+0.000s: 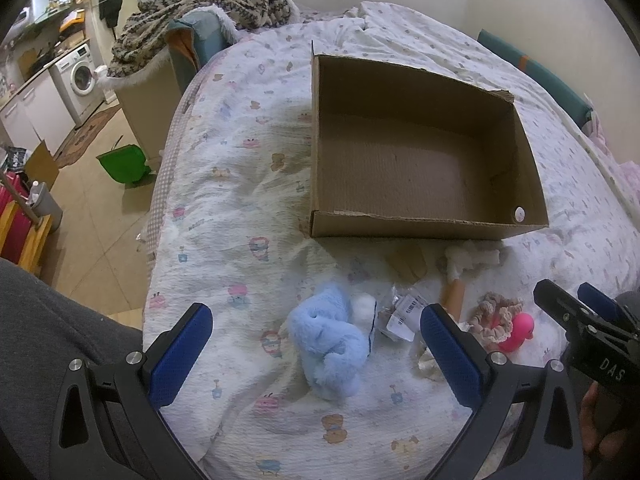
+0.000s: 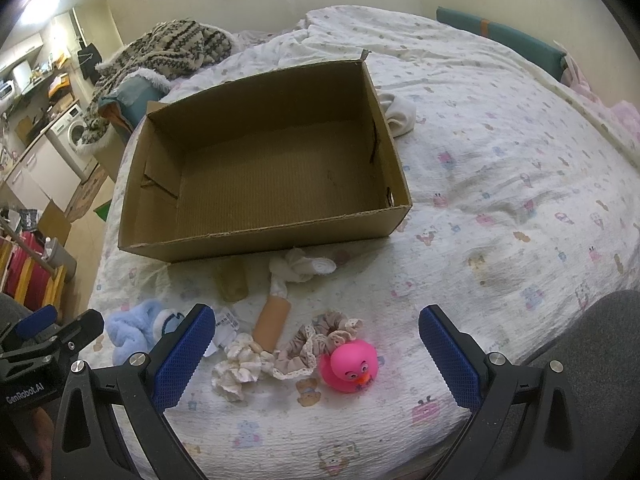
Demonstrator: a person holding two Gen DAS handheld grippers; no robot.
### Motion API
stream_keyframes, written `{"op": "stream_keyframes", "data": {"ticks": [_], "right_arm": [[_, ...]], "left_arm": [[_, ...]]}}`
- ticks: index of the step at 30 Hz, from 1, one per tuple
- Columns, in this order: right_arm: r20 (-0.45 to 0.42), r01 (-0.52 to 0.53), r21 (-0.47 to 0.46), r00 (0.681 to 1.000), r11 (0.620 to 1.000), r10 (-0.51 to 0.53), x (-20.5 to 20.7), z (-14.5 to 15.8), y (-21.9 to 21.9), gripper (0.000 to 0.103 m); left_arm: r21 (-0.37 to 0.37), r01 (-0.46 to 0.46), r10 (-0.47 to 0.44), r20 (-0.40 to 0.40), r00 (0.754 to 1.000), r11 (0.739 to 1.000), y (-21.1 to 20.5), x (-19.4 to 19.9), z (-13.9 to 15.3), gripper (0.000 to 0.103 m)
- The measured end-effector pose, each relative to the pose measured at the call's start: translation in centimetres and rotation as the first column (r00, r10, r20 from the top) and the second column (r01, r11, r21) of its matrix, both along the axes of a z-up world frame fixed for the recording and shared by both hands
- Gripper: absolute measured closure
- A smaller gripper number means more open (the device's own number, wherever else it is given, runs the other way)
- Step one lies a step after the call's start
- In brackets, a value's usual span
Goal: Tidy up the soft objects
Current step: 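Grasp the light-blue plush with the left tool while the right tool grasps the pink duck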
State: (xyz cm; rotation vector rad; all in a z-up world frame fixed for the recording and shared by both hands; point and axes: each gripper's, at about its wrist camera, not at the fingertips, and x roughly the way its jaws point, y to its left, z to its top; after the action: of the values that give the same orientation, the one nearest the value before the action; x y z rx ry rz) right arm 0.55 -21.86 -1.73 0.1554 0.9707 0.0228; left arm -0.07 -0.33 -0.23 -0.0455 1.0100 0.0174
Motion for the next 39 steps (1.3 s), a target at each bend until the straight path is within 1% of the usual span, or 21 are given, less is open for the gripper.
{"op": "stream_keyframes", "data": {"ticks": [11,14,16,19,22,25,26,27,29,30,31,32,33,34,35,36,37,38,39], "right_arm": [[0.006,0.006,0.013,1.0,1.0,-0.006,0.0,0.1,-0.3,0.0],[0.005,0.009,0.014,1.0,1.0,-0.009,0.0,0.2,-0.4,0.0],[0.005,0.008,0.014,1.0,1.0,-0.008,-0.1,0.1,-0.3,0.0],[0.005,0.008,0.015,1.0,1.0,-0.008,-0.1,0.1,-0.4,0.0],[0.004,0.016,0.022,1.0,1.0,-0.016,-0.1,0.1,-0.6,0.0],[-0.004,0.025,0.033,1.0,0.999,-0.025,0.0,-0.1,-0.8,0.0],[-0.009,0.028,0.038,1.0,0.999,-0.028,0.0,-0.2,-0.8,0.0],[-0.013,0.032,0.041,0.999,0.999,-0.031,0.1,-0.2,-0.9,0.0],[-0.017,0.038,0.048,0.999,0.998,-0.037,0.1,-0.3,-1.1,0.0],[-0.019,0.04,0.052,0.999,0.998,-0.039,0.2,-0.3,-1.2,0.0],[-0.022,0.043,0.055,0.999,0.998,-0.042,0.2,-0.4,-1.2,0.0],[-0.024,0.044,0.059,0.999,0.997,-0.043,0.3,-0.4,-1.3,0.0],[-0.028,0.047,0.063,0.999,0.997,-0.045,0.3,-0.5,-1.3,0.0],[-0.031,0.048,0.068,0.998,0.996,-0.046,0.3,-0.5,-1.4,0.0],[-0.033,0.051,0.074,0.998,0.996,-0.049,0.3,-0.5,-1.4,0.0],[-0.033,0.053,0.08,0.998,0.995,-0.051,0.4,-0.5,-1.5,0.0],[-0.035,0.057,0.088,0.998,0.994,-0.054,0.4,-0.5,-1.7,0.0],[-0.038,0.061,0.094,0.998,0.994,-0.058,0.4,-0.6,-1.8,0.0],[-0.043,0.066,0.101,0.997,0.993,-0.062,0.4,-0.6,-1.9,0.0]], "left_arm": [[0.006,0.008,-0.008,-0.004,1.0,1.0,0.0,0.0,0.1,0.0],[0.01,0.002,-0.002,-0.018,1.0,1.0,0.1,0.3,-0.1,0.0],[0.001,-0.001,0.001,-0.051,0.999,1.0,0.2,0.8,-0.6,0.0],[-0.032,-0.025,0.021,-0.138,0.99,0.999,0.8,1.9,-2.2,0.0],[-0.056,-0.068,0.053,-0.232,0.971,0.996,1.5,3.0,-4.1,0.0],[-0.089,-0.097,0.064,-0.324,0.944,0.991,1.6,3.9,-6.3,0.001],[-0.097,-0.103,0.064,-0.344,0.937,0.99,1.6,4.1,-6.9,0.003],[-0.108,-0.111,0.065,-0.361,0.93,0.988,1.5,4.2,-7.5,0.009],[-0.13,-0.121,0.06,-0.399,0.915,0.984,1.3,4.6,-8.7,0.015],[-0.139,-0.125,0.059,-0.402,0.914,0.982,1.4,4.6,-9.0,0.026],[-0.148,-0.131,0.061,-0.401,0.914,0.98,1.4,4.7,-9.3,0.031],[-0.162,-0.135,0.059,-0.404,0.913,0.977,1.4,4.8,-9.5,0.031],[-0.175,-0.135,0.052,-0.411,0.91,0.975,1.3,4.9,-9.8,0.034],[-0.192,-0.128,0.035,-0.424,0.905,0.973,1.2,4.9,-10.2,0.041],[-0.199,-0.123,0.025,-0.433,0.901,0.972,1.1,4.9,-10.6,0.043],[-0.203,-0.119,0.017,-0.443,0.896,0.972,1.0,4.8,-10.9,0.048],[-0.205,-0.116,0.014,-0.443,0.897,0.972,0.9,4.7,-11.1,0.057],[-0.204,-0.115,0.014,-0.437,0.9,0.972,1.0,4.5,-11.1,0.061],[-0.207,-0.113,0.014,-0.43,0.903,0.972,1.0,4.4,-11.0,0.068]]}}
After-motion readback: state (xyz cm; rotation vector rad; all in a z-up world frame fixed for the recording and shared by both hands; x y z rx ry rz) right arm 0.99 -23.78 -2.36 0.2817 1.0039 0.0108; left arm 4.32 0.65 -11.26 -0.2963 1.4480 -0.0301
